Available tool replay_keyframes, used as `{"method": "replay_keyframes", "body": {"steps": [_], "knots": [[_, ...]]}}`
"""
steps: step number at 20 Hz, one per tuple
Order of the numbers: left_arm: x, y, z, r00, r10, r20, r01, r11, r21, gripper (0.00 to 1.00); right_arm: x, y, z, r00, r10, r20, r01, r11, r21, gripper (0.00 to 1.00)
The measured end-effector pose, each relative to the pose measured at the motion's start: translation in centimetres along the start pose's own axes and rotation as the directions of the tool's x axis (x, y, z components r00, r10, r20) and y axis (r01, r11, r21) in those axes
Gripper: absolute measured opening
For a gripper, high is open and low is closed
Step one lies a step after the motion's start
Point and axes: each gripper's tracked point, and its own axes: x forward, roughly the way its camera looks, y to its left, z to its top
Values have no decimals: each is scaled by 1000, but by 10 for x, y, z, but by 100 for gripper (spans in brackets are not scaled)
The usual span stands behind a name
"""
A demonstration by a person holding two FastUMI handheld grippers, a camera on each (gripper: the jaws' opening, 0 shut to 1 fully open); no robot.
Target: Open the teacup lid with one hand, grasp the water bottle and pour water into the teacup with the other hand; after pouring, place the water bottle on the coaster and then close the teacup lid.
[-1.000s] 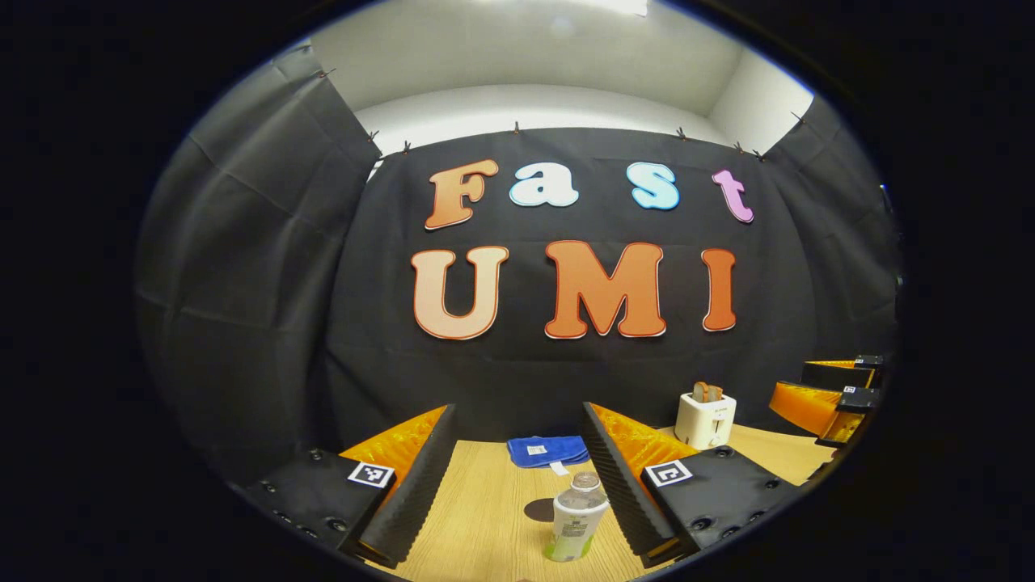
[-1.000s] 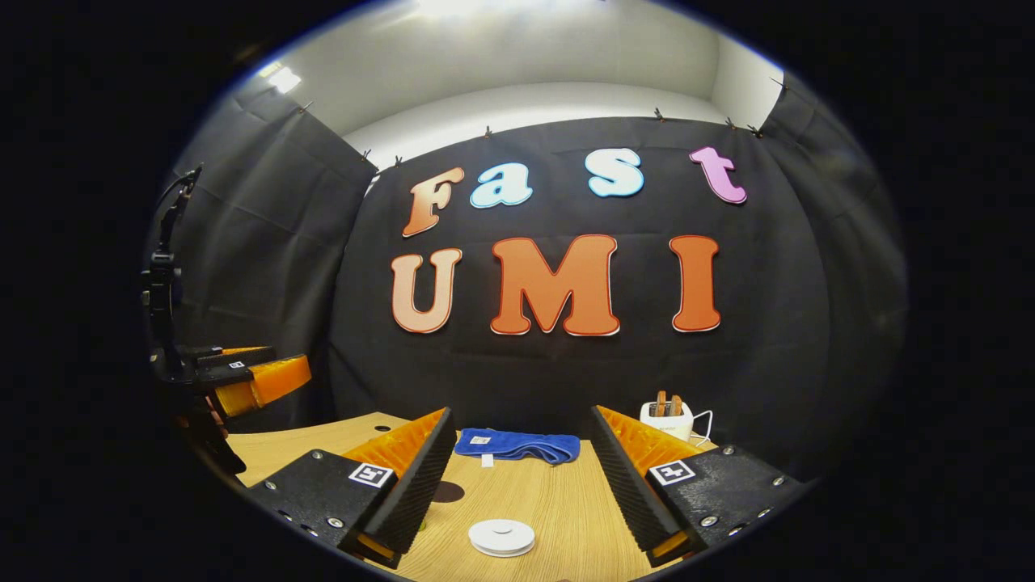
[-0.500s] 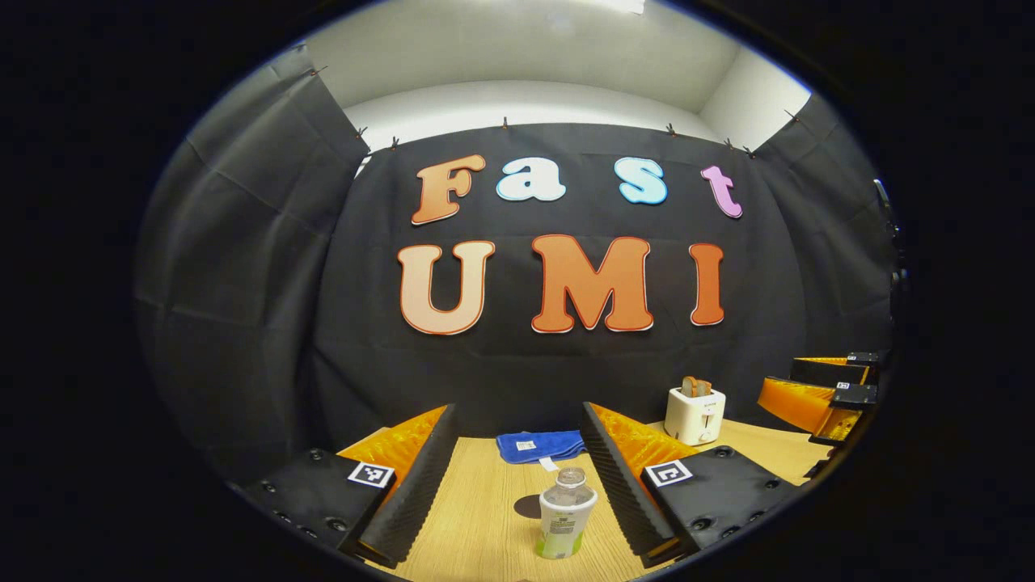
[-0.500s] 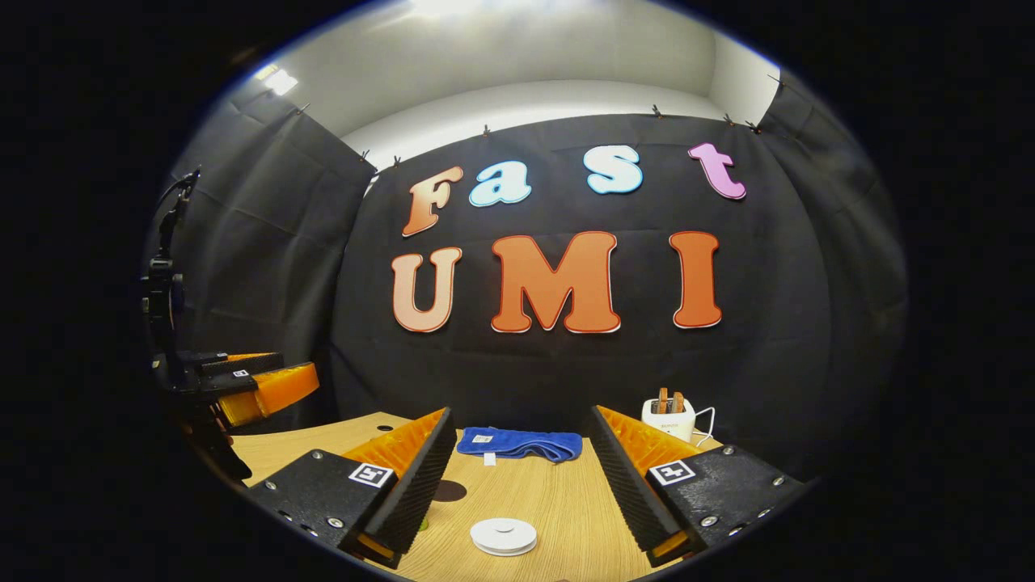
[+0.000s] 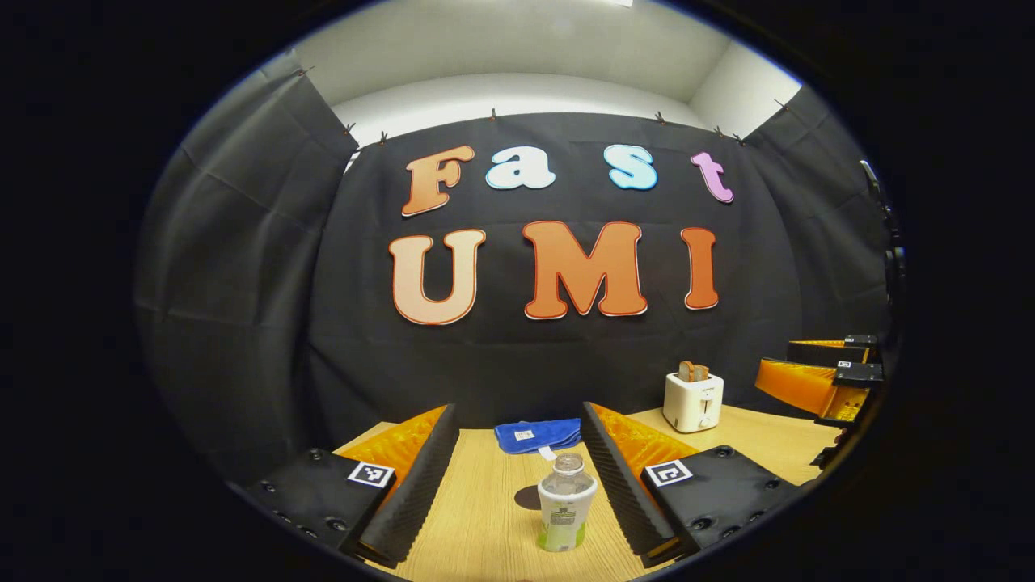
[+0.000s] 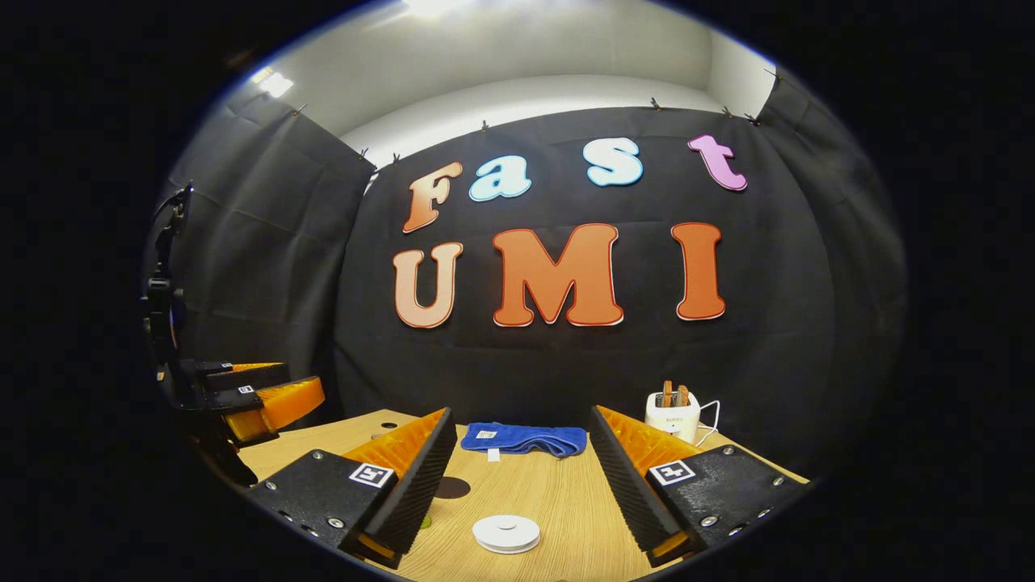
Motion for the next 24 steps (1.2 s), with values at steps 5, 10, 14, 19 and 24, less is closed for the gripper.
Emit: {"method": "replay_keyframes", "body": {"steps": [5, 10, 14, 19, 24], "knots": [[-1, -9, -24, 999, -28, -42, 29, 999, 22, 97, 7, 4, -19, 999, 19, -36, -19, 1000, -5, 98], [1, -22, -43, 995, -64, -70, 65, 998, 3, 97, 22, 11, -58, 993, 51, -104, -53, 998, -16, 93], [1, -24, -58, 994, -66, -85, 69, 997, 33, 97, 30, 10, -95, 985, 48, -168, -57, 997, -47, 88], [4, -26, -79, 989, -80, -126, 77, 997, -23, 95, 43, 17, -159, 953, 91, -290, -108, 993, -44, 80], [4, -28, -90, 987, -80, -139, 81, 997, 2, 95, 48, 23, -203, 919, 85, -384, -119, 991, -65, 66]]}}
